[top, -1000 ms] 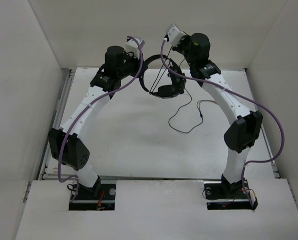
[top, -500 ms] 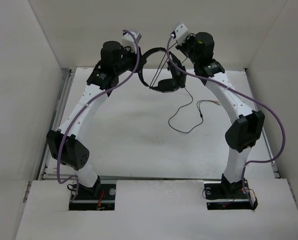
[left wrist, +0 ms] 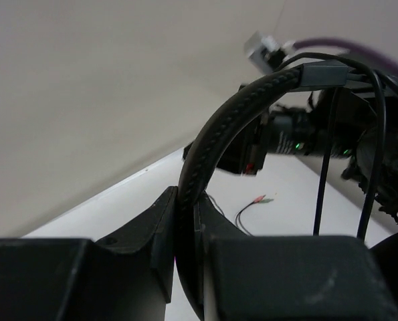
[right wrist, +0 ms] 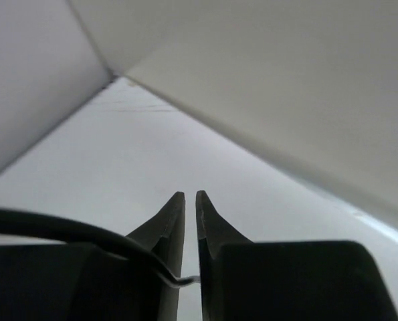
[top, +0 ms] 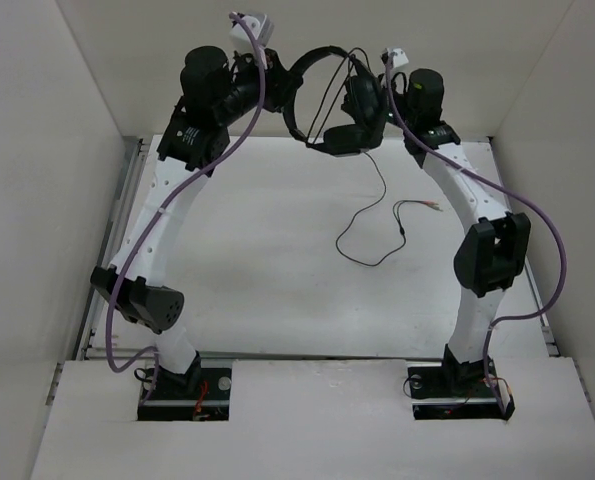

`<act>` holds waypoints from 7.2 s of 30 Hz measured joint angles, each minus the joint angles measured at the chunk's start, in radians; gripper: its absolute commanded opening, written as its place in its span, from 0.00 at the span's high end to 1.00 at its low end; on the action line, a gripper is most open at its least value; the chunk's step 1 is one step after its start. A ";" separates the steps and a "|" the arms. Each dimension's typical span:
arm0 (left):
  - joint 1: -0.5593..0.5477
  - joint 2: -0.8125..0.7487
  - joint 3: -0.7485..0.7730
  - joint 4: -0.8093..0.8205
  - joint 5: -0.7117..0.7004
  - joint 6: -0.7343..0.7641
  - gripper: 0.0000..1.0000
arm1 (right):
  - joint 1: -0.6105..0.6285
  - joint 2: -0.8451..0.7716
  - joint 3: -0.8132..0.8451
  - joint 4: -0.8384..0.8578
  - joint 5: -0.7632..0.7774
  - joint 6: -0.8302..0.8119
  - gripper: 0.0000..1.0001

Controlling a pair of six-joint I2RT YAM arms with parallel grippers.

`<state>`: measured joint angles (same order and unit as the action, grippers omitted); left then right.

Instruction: Wrap the headphones

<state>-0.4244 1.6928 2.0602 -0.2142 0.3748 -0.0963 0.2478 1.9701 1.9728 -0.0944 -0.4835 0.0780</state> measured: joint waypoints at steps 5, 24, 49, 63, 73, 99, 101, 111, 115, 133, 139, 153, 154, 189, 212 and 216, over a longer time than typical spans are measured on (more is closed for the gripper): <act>-0.006 0.045 0.125 -0.007 0.003 -0.061 1.00 | 0.026 0.004 -0.154 0.199 -0.172 0.338 0.76; 0.079 0.223 0.360 0.024 -0.327 -0.059 1.00 | 0.267 0.013 -0.584 0.718 -0.369 0.911 0.67; 0.113 0.316 0.397 0.158 -0.660 0.078 0.99 | 0.358 0.013 -0.594 0.806 -0.478 0.988 0.64; 0.132 0.343 0.321 0.254 -0.832 0.173 1.00 | 0.385 -0.050 -0.506 0.495 -0.524 0.736 1.00; 0.132 0.353 0.258 0.300 -0.866 0.205 1.00 | 0.409 -0.138 -0.338 0.086 -0.490 0.399 0.99; -0.037 0.214 -0.288 0.230 -0.737 0.327 1.00 | 0.224 -0.192 0.067 -0.374 0.510 -0.792 1.00; -0.050 0.178 -0.294 0.218 -0.696 0.316 1.00 | 0.204 -0.192 0.066 -0.321 0.565 -0.834 1.00; -0.100 0.112 -0.297 0.141 -0.460 0.250 1.00 | 0.164 -0.167 0.066 -0.144 0.669 -0.913 1.00; -0.110 0.112 -0.297 0.104 -0.369 0.212 1.00 | 0.164 -0.138 0.068 -0.126 0.671 -0.911 1.00; -0.110 0.110 -0.197 0.071 -0.162 0.055 1.00 | 0.052 -0.090 0.038 -0.131 0.572 -0.733 0.99; -0.110 0.110 -0.185 0.048 -0.092 0.009 1.00 | 0.053 -0.090 0.039 -0.152 0.497 -0.647 0.99; -0.098 0.112 -0.078 -0.008 -0.043 -0.071 1.00 | 0.021 -0.090 0.039 -0.169 0.317 -0.449 0.86; -0.098 0.113 -0.068 -0.016 -0.038 -0.078 1.00 | 0.012 -0.090 0.039 -0.171 0.284 -0.418 0.84; 0.048 0.203 0.455 -0.007 -0.228 -0.145 1.00 | 0.307 -0.058 -0.682 0.569 -0.397 0.704 0.65; 0.071 0.314 0.341 0.264 -0.928 0.254 1.00 | 0.426 -0.116 -0.424 -0.024 -0.243 0.142 1.00; 0.072 0.337 0.326 0.296 -0.948 0.292 1.00 | 0.476 -0.175 -0.389 -0.150 -0.159 -0.013 1.00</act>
<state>-0.3527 2.0300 2.3859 0.0822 -0.5728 0.1955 0.7235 1.7950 1.5841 -0.2440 -0.6422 0.0654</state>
